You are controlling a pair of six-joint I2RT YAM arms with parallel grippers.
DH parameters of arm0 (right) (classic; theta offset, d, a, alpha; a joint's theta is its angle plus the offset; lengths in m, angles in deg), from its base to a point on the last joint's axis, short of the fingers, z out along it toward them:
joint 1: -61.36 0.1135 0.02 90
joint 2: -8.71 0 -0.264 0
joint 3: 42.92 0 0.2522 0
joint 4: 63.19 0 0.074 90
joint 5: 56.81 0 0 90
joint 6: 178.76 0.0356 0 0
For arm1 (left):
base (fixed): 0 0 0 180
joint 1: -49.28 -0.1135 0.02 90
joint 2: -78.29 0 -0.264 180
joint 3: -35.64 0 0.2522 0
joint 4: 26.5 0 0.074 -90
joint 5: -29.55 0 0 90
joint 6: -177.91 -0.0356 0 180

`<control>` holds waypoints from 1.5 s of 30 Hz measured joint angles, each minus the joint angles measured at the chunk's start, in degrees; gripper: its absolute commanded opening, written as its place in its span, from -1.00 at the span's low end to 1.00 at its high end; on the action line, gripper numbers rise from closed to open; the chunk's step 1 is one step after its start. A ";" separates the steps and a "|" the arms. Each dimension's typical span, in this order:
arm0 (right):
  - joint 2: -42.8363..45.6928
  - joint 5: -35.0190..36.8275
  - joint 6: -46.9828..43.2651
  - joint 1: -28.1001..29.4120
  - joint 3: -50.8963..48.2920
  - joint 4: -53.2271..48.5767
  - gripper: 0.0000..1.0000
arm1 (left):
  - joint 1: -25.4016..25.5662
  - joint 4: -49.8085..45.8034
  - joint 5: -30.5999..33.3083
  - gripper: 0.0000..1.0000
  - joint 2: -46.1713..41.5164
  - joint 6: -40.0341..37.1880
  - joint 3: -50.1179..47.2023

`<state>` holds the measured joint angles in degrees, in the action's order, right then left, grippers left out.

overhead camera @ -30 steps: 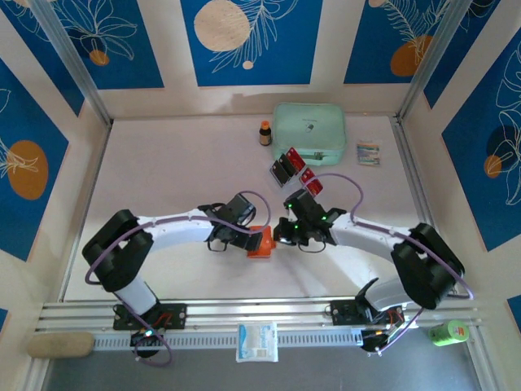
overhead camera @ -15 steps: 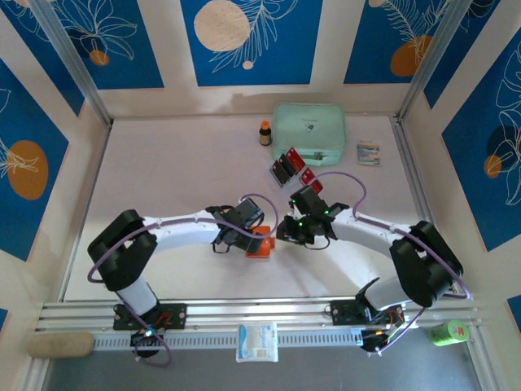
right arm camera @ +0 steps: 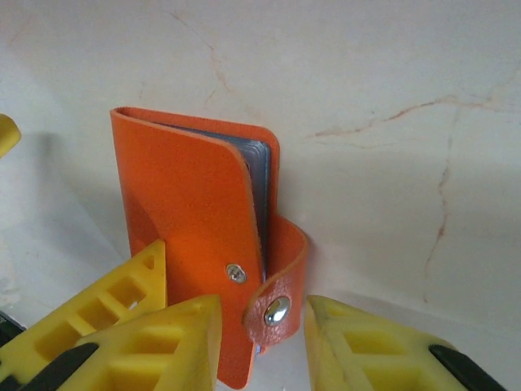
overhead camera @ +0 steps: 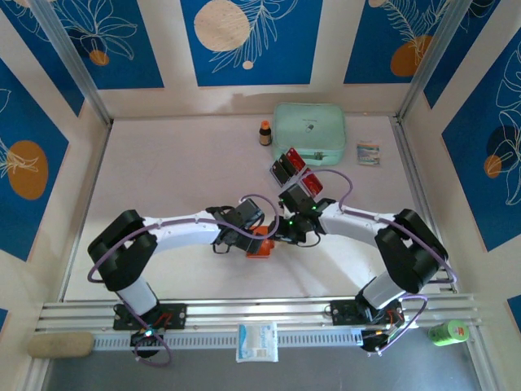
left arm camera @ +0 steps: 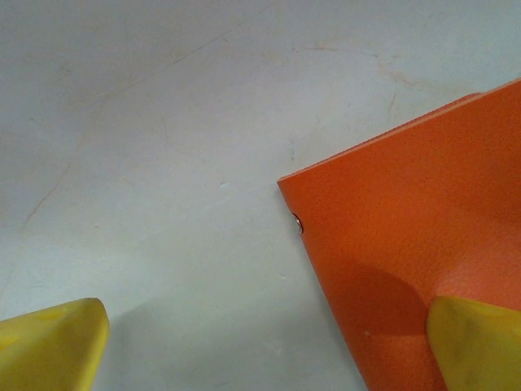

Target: Put the credit cards into the card holder

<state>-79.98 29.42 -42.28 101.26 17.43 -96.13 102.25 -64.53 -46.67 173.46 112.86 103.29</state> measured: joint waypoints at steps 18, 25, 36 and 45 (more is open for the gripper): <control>-1.11 1.88 -0.22 0.22 0.33 -1.33 -0.70 | 0.04 0.72 -0.02 1.00 -0.02 0.00 -0.37; -1.03 1.90 -0.22 0.22 0.33 -1.49 -0.64 | 0.04 0.72 -0.02 1.00 -0.02 0.00 -0.37; 0.50 2.05 -0.24 0.09 0.28 -1.46 -0.77 | 0.04 0.74 -0.02 1.00 -0.02 0.00 -0.37; 0.50 1.81 -0.22 -0.22 0.15 -1.40 -1.00 | 0.04 0.87 -0.02 1.00 -0.02 0.00 -0.46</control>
<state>-79.47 31.23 -42.50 101.04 17.58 -97.53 102.30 -63.66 -46.69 173.44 112.86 102.83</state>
